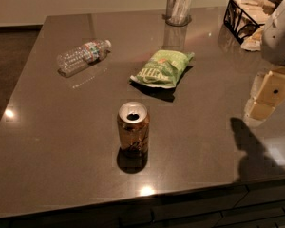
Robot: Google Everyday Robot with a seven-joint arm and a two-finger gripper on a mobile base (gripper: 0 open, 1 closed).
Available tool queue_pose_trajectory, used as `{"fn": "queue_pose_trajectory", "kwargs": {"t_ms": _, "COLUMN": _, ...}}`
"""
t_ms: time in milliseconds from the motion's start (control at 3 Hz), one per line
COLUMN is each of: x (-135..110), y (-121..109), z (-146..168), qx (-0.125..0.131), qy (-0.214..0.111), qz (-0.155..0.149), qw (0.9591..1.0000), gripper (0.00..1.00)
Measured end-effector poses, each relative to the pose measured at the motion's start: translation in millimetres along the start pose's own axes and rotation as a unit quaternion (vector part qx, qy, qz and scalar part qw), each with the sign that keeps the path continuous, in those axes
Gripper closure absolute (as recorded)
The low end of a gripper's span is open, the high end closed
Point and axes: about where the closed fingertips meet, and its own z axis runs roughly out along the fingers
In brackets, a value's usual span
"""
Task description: Knock orange can over
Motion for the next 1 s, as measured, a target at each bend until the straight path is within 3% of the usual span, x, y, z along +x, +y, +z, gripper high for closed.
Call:
{"fn": "queue_pose_trajectory", "kwargs": {"t_ms": 333, "x": 0.0, "y": 0.0, "z": 0.0, "qx": 0.0, "qy": 0.0, "qz": 0.0, "qw": 1.0, "gripper": 0.0}}
{"fn": "queue_pose_trajectory", "kwargs": {"t_ms": 667, "x": -8.8, "y": 5.5, "z": 0.6, "qx": -0.018, "qy": -0.024, "qz": -0.01, "qw": 0.9995, "gripper": 0.0}}
{"fn": "queue_pose_trajectory", "kwargs": {"t_ms": 1000, "x": -32.1, "y": 27.9, "z": 8.0, "qx": -0.05, "qy": -0.083, "qz": -0.04, "qw": 0.9945, "gripper": 0.0}}
